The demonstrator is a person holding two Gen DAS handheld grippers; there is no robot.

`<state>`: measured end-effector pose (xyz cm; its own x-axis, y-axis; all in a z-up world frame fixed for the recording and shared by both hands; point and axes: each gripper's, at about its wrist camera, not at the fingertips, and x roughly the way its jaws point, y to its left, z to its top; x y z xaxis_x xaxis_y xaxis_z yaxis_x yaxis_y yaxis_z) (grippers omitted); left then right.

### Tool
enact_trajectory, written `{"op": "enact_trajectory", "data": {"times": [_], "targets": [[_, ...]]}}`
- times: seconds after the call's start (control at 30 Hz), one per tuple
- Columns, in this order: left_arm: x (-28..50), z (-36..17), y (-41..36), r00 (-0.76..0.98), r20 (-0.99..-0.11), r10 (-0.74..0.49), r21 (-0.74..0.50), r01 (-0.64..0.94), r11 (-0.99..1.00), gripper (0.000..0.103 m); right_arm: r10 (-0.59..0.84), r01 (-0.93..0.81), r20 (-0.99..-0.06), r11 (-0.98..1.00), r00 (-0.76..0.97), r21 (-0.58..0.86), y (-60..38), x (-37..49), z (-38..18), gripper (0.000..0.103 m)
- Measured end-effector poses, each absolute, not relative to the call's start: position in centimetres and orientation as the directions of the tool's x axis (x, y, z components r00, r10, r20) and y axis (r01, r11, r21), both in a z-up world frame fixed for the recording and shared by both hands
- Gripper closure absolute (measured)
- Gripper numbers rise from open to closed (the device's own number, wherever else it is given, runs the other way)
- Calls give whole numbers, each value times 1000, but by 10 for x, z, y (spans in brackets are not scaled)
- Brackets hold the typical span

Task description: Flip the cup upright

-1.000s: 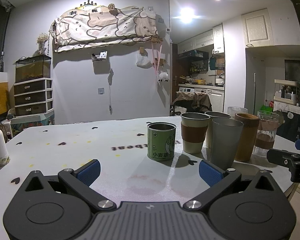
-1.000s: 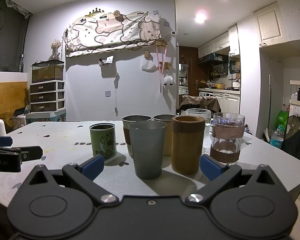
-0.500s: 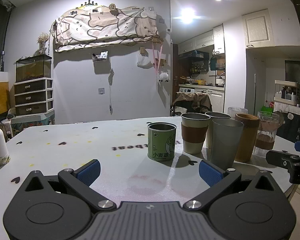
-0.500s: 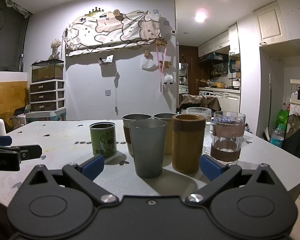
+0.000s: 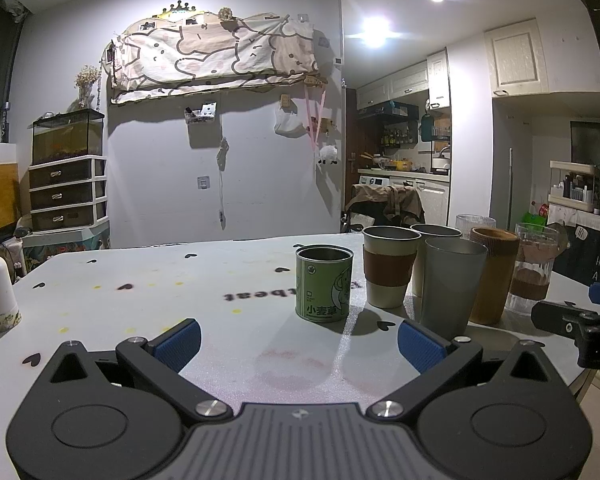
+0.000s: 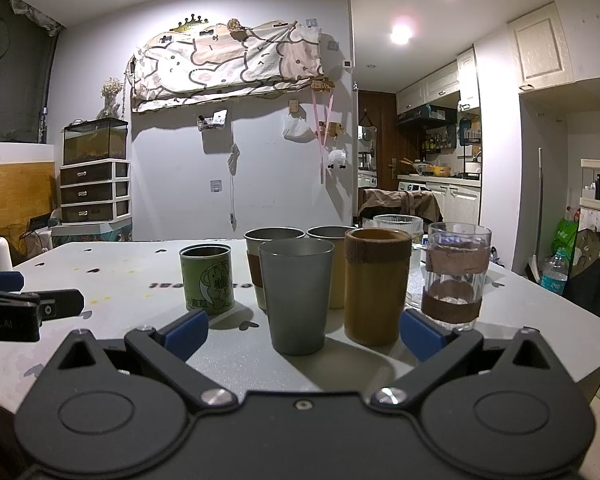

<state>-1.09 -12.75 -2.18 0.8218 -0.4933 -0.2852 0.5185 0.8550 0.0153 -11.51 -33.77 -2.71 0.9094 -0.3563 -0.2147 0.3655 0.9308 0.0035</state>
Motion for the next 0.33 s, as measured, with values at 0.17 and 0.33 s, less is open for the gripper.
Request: {"op": "enact_trajectory", "data": {"times": [0.17,0.33], "targets": [[-11,-22,-127,822,-285,-494,15,519,855,0,-356,366,-215,931,909,3,-338,-115,-27,0],[-11,-22,-127,822,-285,-492,14,517,856,0,-356,366,-215,931,909,3,-338,-115,-27,0]]}}
